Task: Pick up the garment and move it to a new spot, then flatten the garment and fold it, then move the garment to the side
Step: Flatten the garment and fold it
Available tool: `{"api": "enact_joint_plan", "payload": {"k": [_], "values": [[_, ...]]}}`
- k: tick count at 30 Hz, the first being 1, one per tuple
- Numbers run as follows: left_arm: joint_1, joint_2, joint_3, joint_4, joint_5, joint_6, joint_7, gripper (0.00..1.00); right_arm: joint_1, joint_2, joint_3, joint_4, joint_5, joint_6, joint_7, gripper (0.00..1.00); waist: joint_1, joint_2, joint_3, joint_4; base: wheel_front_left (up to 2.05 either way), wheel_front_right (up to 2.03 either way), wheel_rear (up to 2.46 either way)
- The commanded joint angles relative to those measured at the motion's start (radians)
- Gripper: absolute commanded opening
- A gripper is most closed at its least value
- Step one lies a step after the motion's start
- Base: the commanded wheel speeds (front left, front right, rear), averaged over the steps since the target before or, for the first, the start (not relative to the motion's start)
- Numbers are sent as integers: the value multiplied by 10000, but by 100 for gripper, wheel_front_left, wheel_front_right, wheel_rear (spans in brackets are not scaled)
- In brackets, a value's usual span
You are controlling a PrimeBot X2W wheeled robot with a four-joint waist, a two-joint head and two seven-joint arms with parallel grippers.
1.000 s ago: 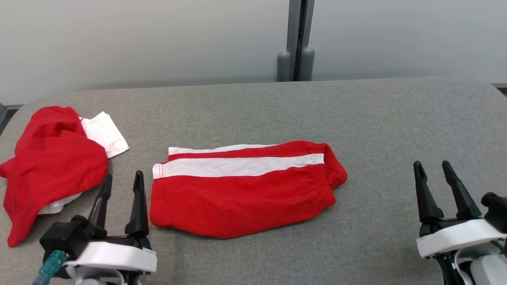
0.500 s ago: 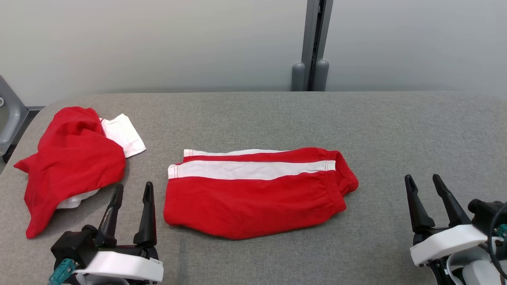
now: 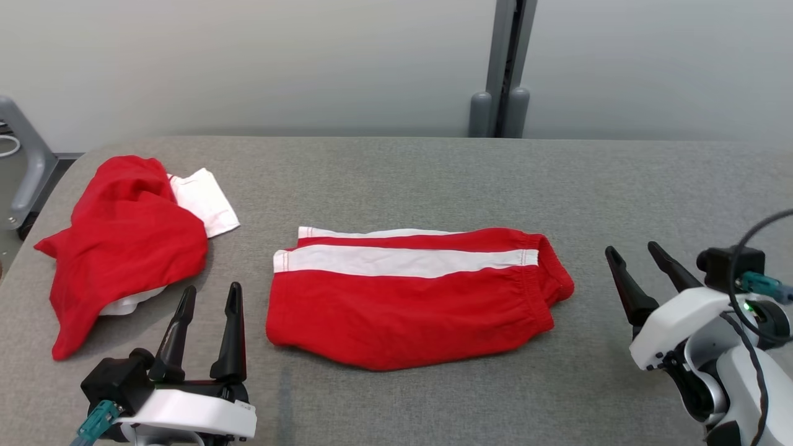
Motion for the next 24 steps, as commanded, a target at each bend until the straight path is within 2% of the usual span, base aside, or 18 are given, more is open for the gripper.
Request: {"api": "enact_joint_plan", "payload": {"k": [1, 11, 19, 24], "values": [[-191, 33, -13, 2, -79, -33, -41, 100, -225, -20, 113, 156, 91, 3, 252, 100, 0, 0, 6, 100, 0, 0, 0], [-220, 29, -97, 163, -158, -76, -41, 100, -1321, 373, 398, 1572, 523, 3, 1362, 100, 0, 0, 16, 643, 0, 0, 0], [-315, 31, -234, 215, -168, -96, -41, 100, -2333, 907, 112, 3325, 519, 3, 2106, 100, 0, 0, 125, 962, 0, 0, 0], [-397, 27, -260, 265, -170, -106, -42, 100, -2848, 1004, 55, 4335, 357, 3, 2441, 100, 0, 0, 192, 1191, 0, 0, 0]]}}
